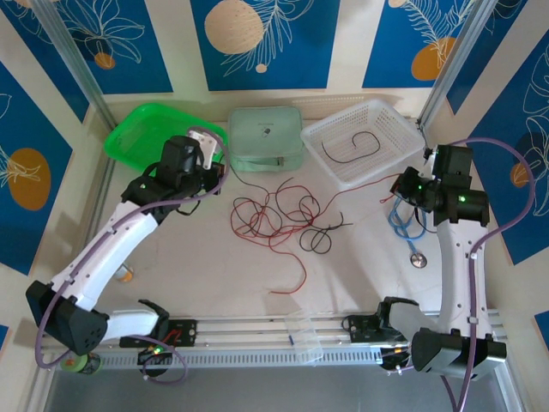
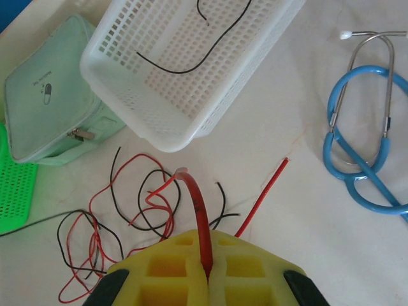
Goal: Untangle the cables
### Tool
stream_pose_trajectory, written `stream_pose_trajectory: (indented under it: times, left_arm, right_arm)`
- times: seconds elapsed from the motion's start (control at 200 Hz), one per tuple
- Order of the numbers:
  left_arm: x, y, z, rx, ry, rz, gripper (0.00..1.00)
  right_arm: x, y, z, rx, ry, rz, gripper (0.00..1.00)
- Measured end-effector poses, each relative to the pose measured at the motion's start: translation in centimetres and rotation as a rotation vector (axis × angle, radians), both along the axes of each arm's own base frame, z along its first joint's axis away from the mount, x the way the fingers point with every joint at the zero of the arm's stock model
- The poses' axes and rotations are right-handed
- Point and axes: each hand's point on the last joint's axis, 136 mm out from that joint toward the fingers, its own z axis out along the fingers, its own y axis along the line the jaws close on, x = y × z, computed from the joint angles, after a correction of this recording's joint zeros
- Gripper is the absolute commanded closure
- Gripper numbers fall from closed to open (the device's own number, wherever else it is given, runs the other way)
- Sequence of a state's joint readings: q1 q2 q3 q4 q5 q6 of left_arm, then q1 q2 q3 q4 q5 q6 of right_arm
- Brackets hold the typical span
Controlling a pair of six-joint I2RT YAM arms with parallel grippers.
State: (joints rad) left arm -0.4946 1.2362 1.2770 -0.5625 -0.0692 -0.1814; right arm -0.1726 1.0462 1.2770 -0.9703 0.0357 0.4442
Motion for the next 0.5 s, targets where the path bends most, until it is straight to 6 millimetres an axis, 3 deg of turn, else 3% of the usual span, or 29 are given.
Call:
stream_pose_trajectory:
  times: [0.195,0.365,0.5]
  left_arm:
    - [-1.0,0.4,1.2,-0.024,-0.027,-0.012,1.00]
    - [-1.6,-0.4,2.1,-0.061,-0.030,-0.061,1.00]
    - [-1.2,-1.9,6.2,-0.127,-0.096,-0.120,1.00]
  right_arm:
    - [-0.1,0.7,0.8,0.028,-0.019,0.026,1.00]
    - [0.1,2.3,3.6,0.090,-0.091,0.097,1.00]
    - [-0.2,4.6,4.6,0.151,-0.115,0.187,1.00]
